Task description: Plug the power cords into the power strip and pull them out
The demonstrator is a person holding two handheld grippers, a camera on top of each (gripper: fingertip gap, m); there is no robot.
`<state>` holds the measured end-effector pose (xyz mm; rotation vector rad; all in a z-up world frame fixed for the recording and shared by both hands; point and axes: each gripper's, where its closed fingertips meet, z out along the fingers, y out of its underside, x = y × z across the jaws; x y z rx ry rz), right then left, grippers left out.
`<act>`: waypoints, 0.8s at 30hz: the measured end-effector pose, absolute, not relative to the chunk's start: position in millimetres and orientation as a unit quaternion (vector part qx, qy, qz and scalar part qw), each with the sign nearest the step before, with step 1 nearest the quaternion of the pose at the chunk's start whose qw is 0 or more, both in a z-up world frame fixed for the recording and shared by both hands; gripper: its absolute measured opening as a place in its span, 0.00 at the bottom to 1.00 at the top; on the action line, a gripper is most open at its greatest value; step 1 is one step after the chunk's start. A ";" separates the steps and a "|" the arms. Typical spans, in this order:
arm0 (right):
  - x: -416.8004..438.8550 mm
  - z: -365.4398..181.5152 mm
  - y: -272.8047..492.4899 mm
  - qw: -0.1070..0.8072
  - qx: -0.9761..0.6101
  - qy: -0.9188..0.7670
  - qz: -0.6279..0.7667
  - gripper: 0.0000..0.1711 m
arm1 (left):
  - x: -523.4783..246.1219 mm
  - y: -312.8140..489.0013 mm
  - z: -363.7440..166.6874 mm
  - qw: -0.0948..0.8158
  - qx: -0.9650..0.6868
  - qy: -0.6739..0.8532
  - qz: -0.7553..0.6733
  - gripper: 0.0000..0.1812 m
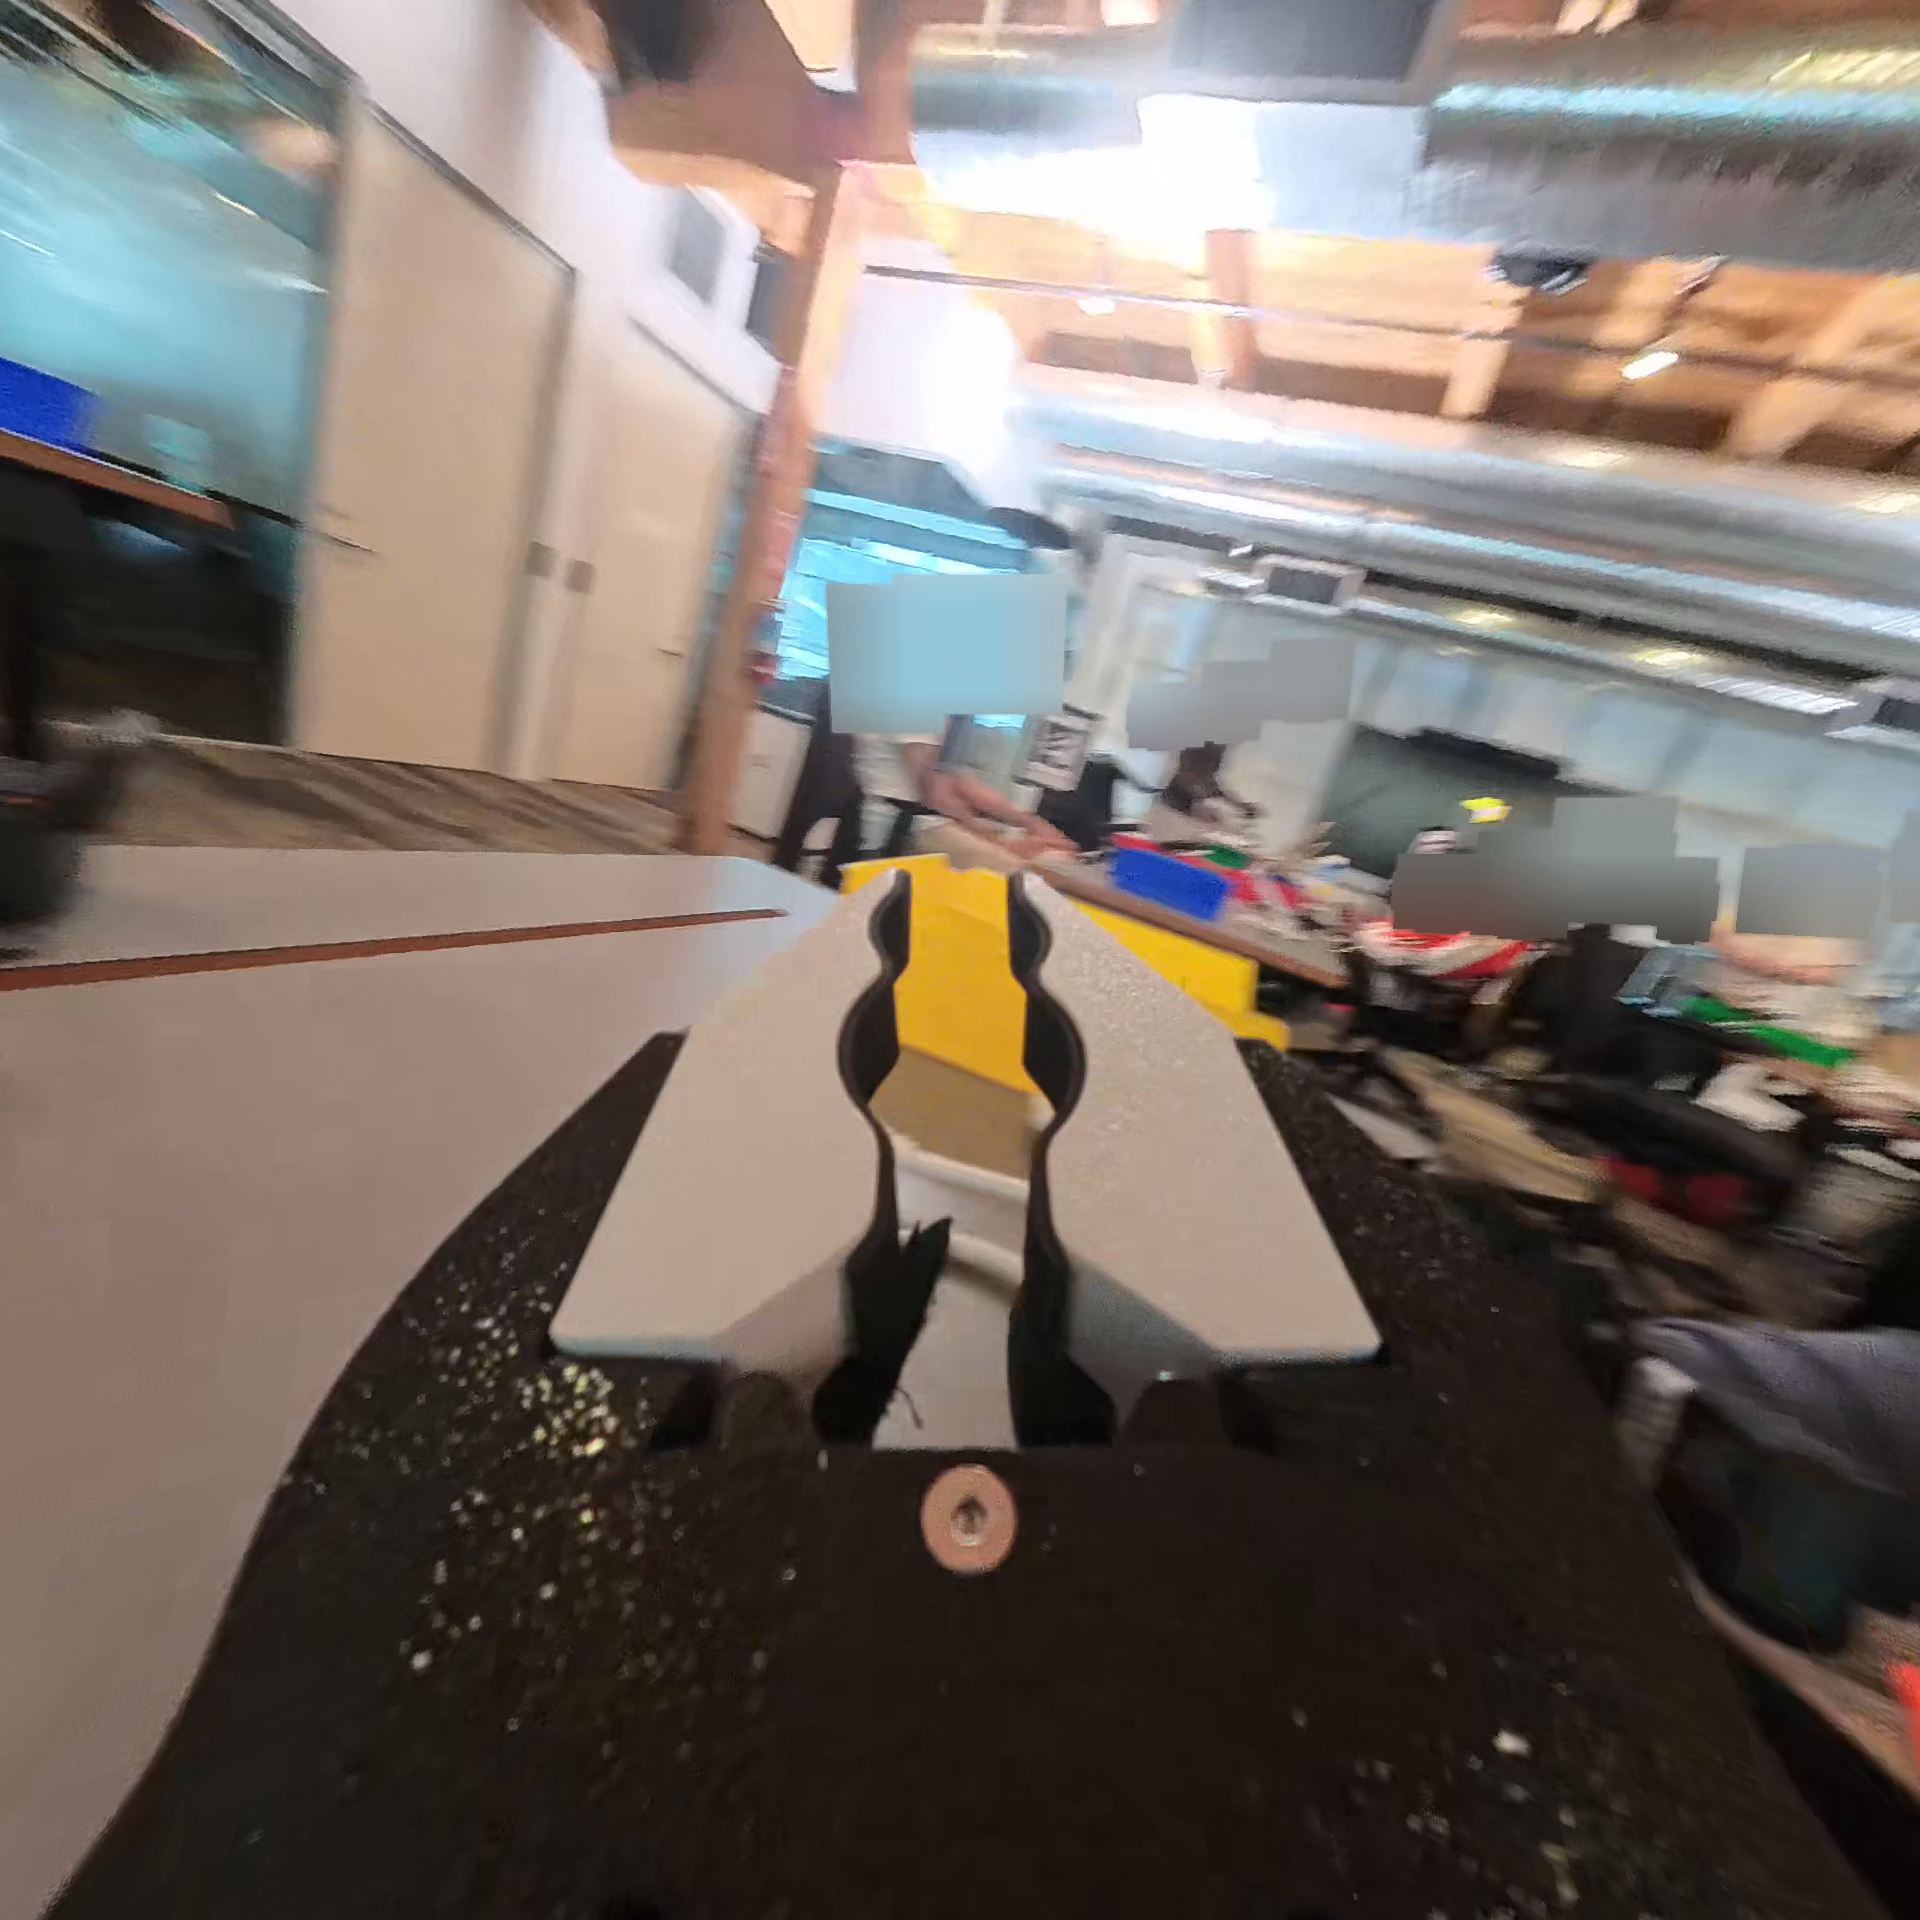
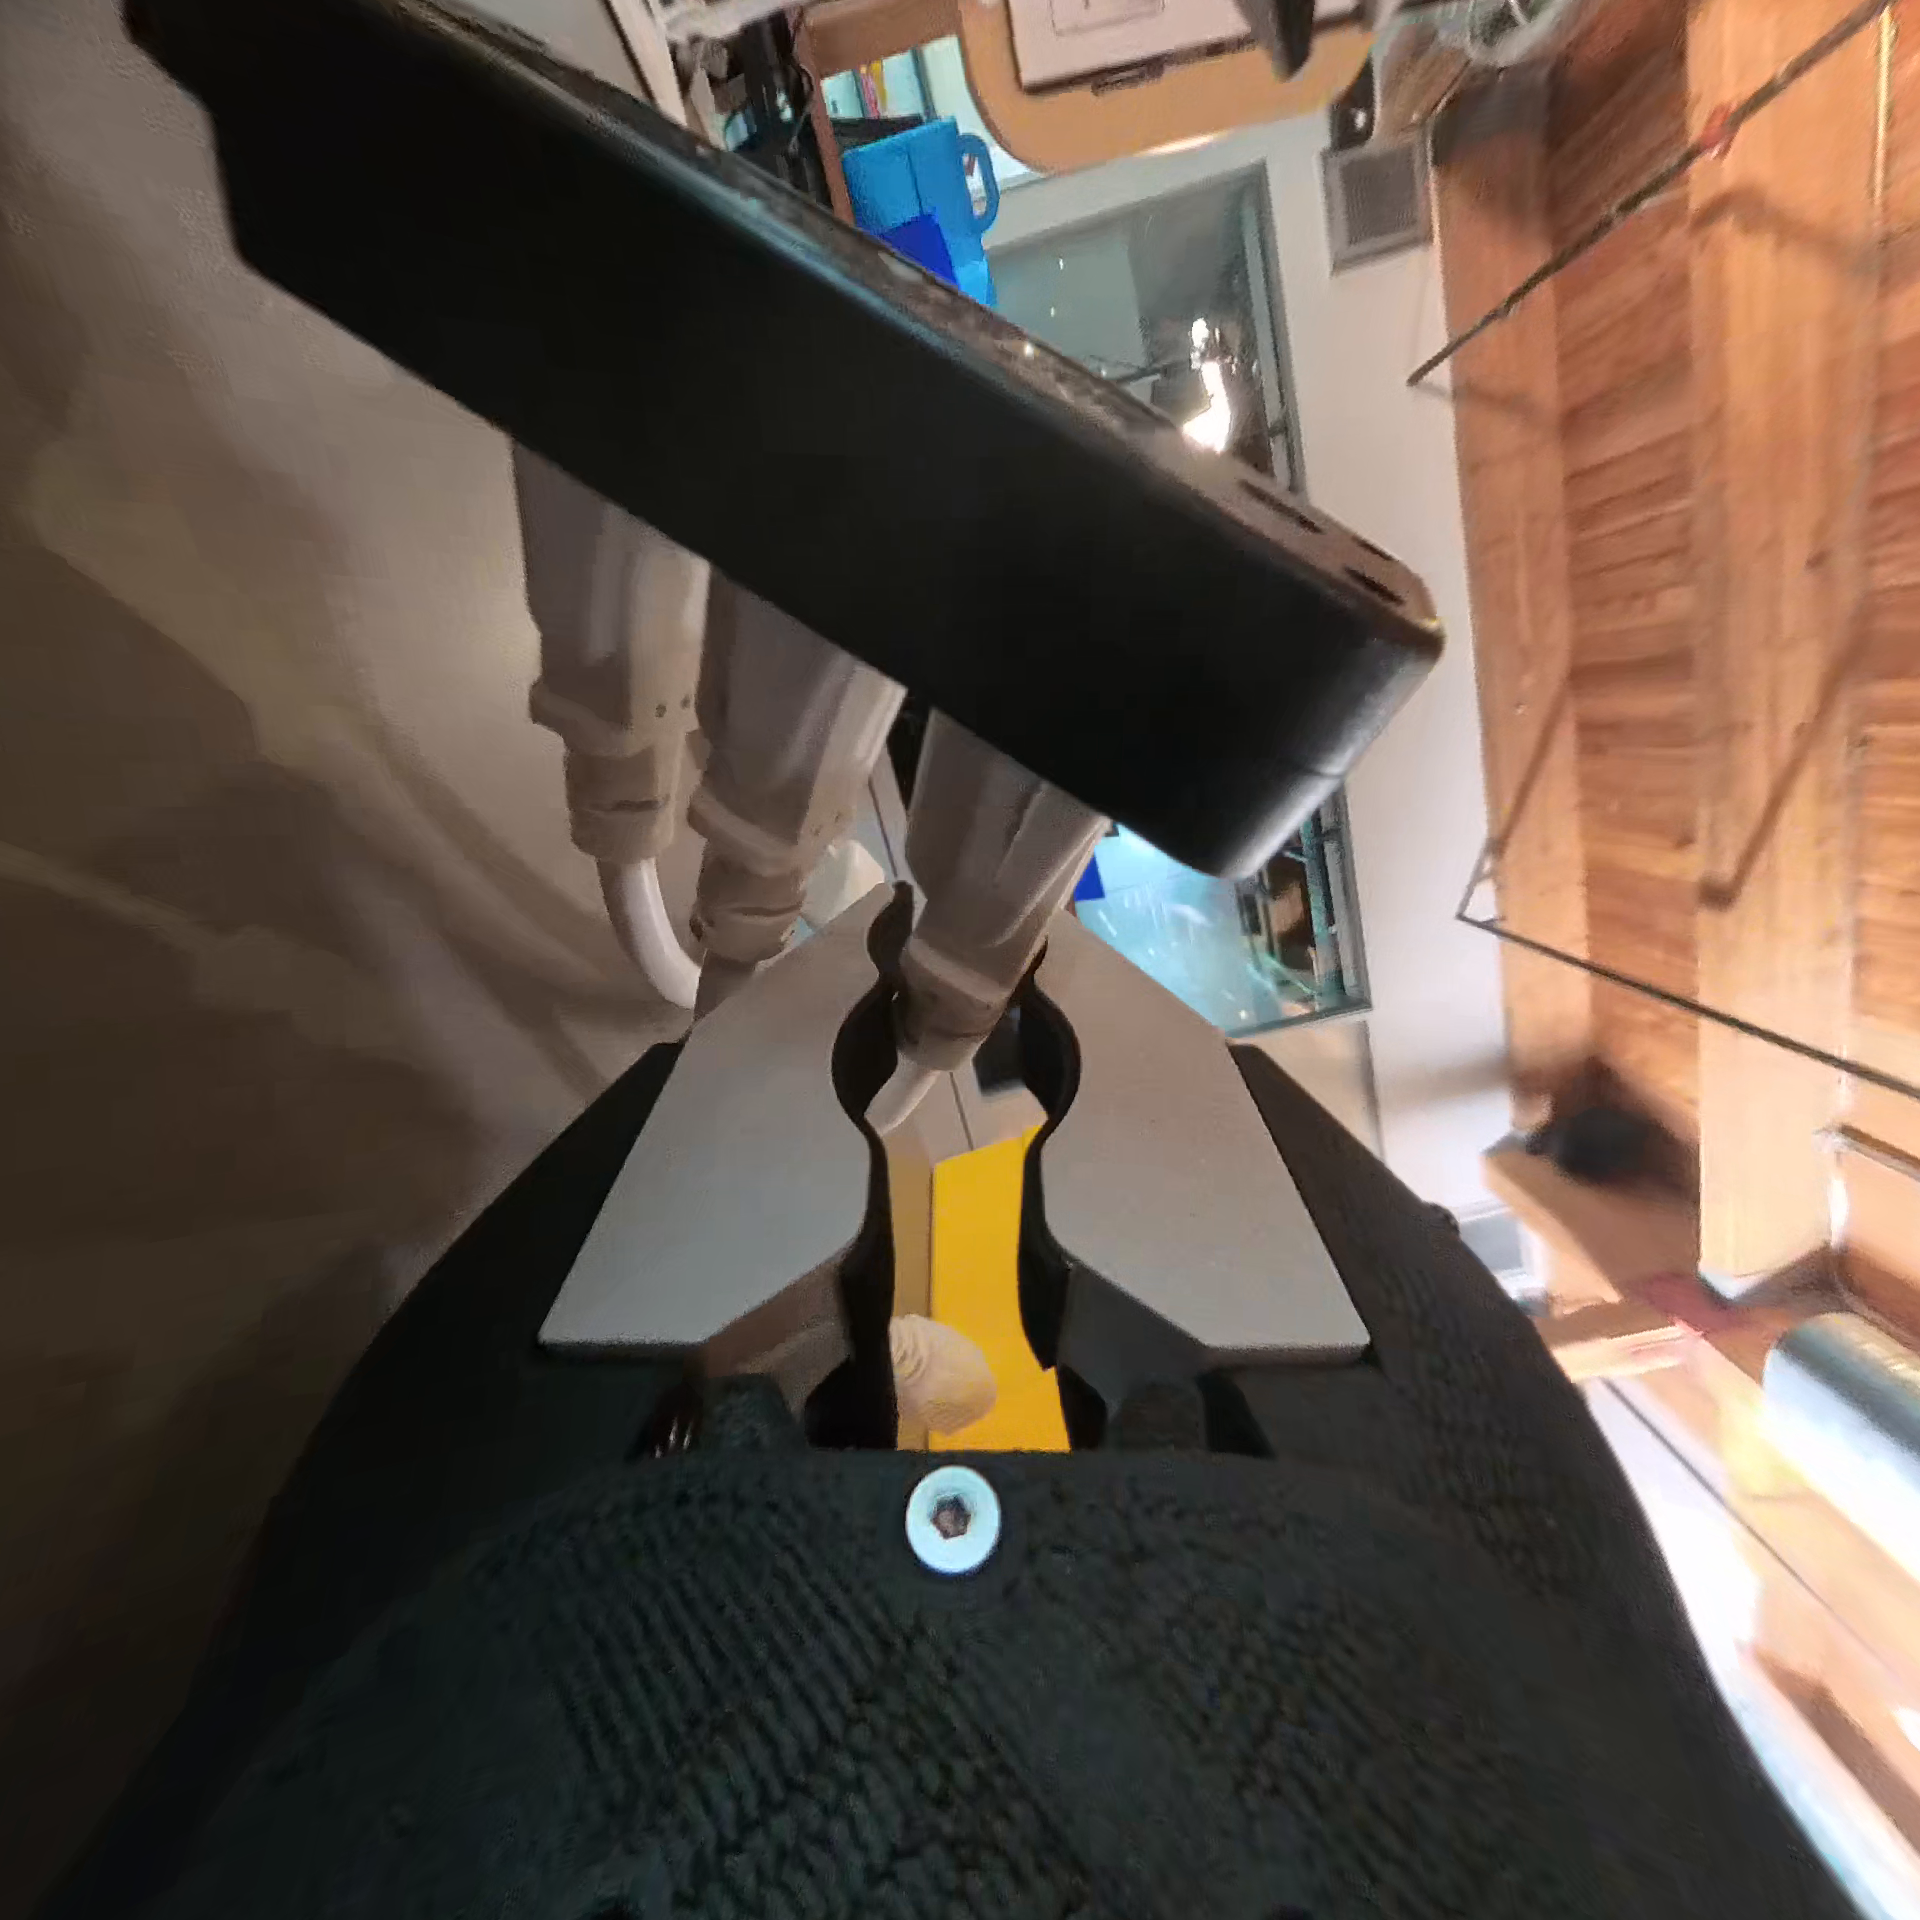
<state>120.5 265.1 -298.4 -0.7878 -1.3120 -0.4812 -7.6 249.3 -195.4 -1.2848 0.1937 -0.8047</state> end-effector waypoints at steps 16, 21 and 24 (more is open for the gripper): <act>114.3 -307.4 257.8 0.679 -0.308 -0.615 -0.258 0.11 | -21.5 268.9 -251.8 0.758 -0.629 0.176 -0.008 0.06; 113.9 -308.5 257.5 0.677 -0.306 -0.617 -0.259 0.11 | 11.1 263.8 -275.0 0.694 -0.667 0.268 -0.047 0.17; 113.8 -308.9 257.4 0.677 -0.307 -0.618 -0.257 0.11 | 51.1 236.7 -272.5 0.684 -0.628 0.353 -0.111 0.31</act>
